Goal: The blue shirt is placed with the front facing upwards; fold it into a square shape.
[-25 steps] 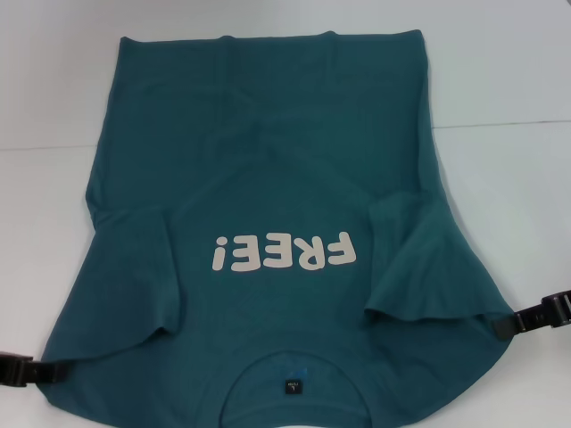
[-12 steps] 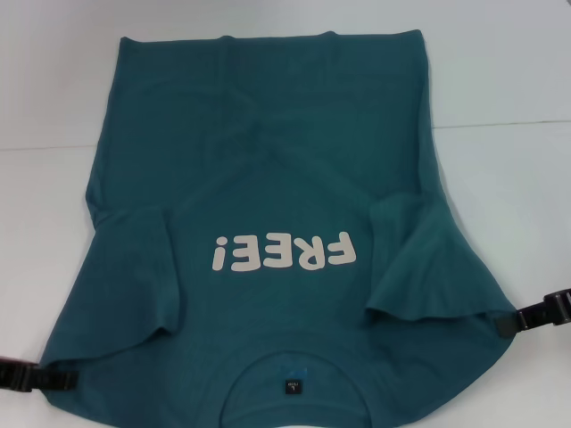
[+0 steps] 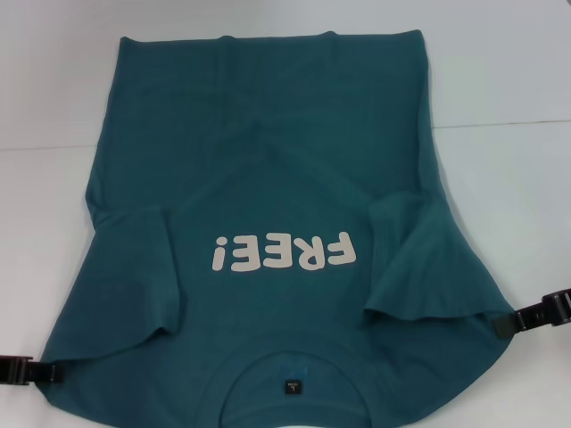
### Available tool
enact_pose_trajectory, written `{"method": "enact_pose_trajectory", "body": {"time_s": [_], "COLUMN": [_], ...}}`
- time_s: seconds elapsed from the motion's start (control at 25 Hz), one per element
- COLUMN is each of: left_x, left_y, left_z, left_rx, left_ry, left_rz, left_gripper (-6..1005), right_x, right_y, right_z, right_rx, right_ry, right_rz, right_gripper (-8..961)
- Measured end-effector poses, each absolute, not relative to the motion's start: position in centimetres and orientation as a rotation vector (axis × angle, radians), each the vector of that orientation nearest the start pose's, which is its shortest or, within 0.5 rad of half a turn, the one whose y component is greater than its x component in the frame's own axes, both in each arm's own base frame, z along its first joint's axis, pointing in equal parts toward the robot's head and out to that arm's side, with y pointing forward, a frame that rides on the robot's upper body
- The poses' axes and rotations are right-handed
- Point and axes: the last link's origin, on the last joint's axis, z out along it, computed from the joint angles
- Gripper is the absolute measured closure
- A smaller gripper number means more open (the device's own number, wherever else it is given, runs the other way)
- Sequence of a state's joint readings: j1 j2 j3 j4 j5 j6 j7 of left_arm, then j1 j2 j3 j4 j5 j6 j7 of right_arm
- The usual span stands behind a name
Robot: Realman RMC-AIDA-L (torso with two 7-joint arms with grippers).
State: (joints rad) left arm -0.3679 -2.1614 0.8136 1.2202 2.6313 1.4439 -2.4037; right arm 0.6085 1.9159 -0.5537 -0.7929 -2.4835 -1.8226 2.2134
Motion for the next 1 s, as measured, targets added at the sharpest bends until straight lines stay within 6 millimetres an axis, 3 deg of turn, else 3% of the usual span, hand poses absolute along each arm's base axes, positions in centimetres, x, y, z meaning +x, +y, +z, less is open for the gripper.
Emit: {"method": "enact_pose_trajectory", "body": {"time_s": [0.2, 0.64, 0.72, 1.0], "left_x": [-32.19, -31.86, -31.76, -31.65], "left_y": [30.86, 31.0, 31.03, 31.13], "left_z": [4.29, 4.19, 4.17, 4.29], "left_rx": [-2.144, -2.142, -2.144, -2.14], "left_ry": [-1.542, -1.561, -1.568, -1.582], "left_rz": [0.1, 0.057, 0.036, -0.01], "left_gripper": [500, 705, 941, 996], "right_x": [29.47, 29.17, 29.16, 29.11], "right_y": [32.45, 32.41, 32.42, 32.46], "right_z": [8.03, 8.29, 8.29, 8.28], "right_rx": [-2.555, -2.563, -2.563, -2.566], "right_ry": [1.681, 1.664, 1.664, 1.658], "right_rz": [0.161, 0.182, 0.183, 0.189], "right_gripper": [916, 917, 917, 916]}}
